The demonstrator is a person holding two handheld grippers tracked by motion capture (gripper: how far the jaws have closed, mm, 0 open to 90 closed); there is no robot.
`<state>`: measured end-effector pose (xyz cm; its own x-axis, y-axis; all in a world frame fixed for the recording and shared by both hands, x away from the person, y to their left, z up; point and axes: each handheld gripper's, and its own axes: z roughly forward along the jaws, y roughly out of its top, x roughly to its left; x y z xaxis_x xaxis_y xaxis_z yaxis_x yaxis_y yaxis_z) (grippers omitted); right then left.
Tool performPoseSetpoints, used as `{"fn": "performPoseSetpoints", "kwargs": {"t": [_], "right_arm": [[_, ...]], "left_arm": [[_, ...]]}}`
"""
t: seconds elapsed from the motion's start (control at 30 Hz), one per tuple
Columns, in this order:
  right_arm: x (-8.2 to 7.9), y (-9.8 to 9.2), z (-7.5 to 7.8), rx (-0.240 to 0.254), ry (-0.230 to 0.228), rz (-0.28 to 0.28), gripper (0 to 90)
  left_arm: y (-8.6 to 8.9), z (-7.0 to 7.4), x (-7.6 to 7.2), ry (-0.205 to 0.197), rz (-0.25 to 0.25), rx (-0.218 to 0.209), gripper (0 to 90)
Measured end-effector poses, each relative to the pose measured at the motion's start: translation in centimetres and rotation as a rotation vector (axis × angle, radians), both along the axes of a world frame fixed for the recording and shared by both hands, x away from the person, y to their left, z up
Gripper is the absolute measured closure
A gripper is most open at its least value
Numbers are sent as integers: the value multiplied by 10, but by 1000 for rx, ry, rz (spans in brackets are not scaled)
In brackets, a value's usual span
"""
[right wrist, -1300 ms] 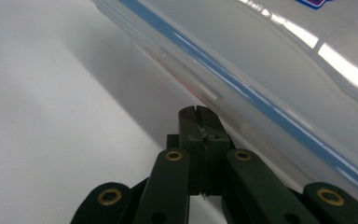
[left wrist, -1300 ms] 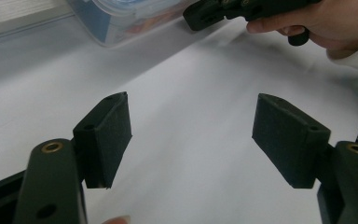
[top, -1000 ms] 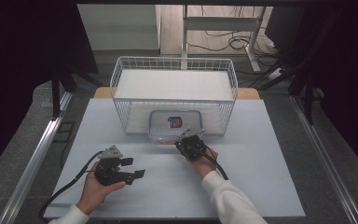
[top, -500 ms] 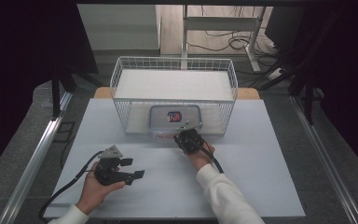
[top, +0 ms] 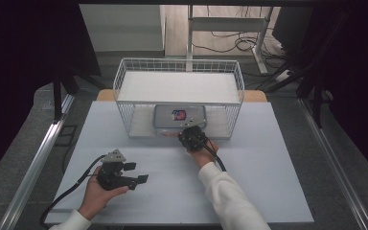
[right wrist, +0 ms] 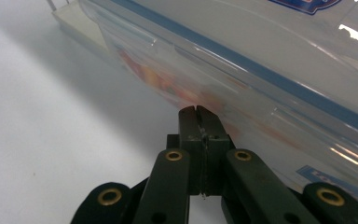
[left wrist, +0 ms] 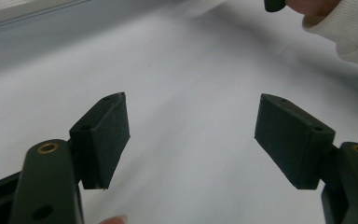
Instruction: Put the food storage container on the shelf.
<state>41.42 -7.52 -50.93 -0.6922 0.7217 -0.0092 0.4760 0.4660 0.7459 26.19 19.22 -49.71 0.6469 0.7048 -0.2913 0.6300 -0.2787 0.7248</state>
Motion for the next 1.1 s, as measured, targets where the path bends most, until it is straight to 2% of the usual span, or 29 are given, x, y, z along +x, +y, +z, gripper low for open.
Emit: {"fn": "performPoseSetpoints", "kwargs": {"t": [0.33,0.67,0.83,0.97,1.1], "right_arm": [[13,0,2,-3,17,-29,891],[12,-3,4,-9,11,-28,891],[1,-12,16,-11,7,28,891],[-12,-26,27,15,25,56,891],[-26,-42,34,23,23,83,891]], "left_arm": [[1,0,1,-2,2,4,256],[2,-1,2,1,3,5,256],[3,-2,3,-8,1,24,256],[2,-3,4,1,-1,23,255],[1,-3,4,-1,-2,28,255]]}}
